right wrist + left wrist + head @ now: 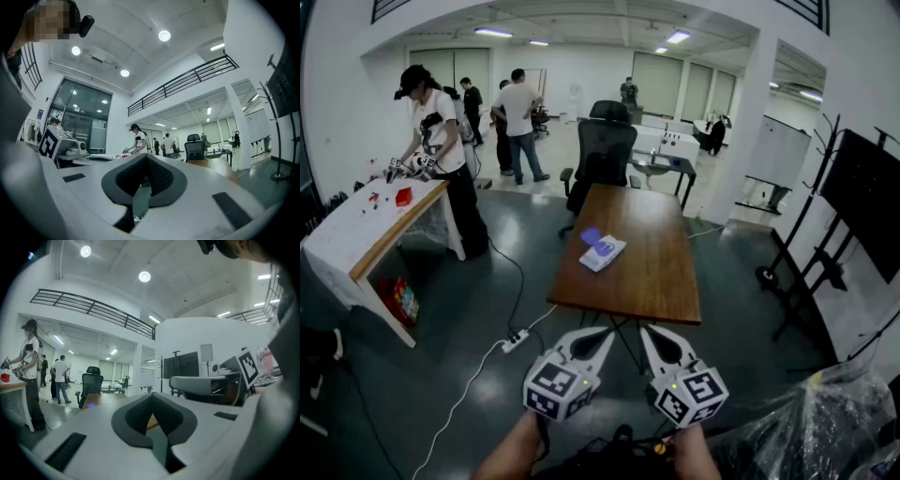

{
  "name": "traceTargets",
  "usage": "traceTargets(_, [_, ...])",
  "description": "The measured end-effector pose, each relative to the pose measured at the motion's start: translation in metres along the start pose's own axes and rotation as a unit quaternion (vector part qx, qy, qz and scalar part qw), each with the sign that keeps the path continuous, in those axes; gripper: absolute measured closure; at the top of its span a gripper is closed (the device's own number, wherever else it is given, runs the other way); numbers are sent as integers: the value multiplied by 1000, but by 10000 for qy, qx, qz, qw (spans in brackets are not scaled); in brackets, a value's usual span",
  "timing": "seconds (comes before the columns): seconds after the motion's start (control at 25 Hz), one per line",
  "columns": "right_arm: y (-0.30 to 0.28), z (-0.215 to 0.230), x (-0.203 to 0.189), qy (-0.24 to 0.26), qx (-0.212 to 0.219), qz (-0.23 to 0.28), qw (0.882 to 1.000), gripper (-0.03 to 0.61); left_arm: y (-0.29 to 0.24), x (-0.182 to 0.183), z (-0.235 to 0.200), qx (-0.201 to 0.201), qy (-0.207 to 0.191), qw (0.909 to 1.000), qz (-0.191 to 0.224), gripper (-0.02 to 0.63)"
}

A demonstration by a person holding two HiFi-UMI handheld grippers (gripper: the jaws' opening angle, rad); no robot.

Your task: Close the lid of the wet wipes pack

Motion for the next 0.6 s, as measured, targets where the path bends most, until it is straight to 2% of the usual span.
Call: traceTargets(0.6, [-3,10,-1,-73,-66,32,9999,569,-9,-3,-2,-18,21,10000,-53,606])
Point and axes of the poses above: the fingertips, and each gripper's own axes: y backward along the fingers, z to its right, x out of its top, the point moved 3 cm from there along y, backward along the fingers, and after that the axes turned 4 degrees about z, right-handed, at the moved point
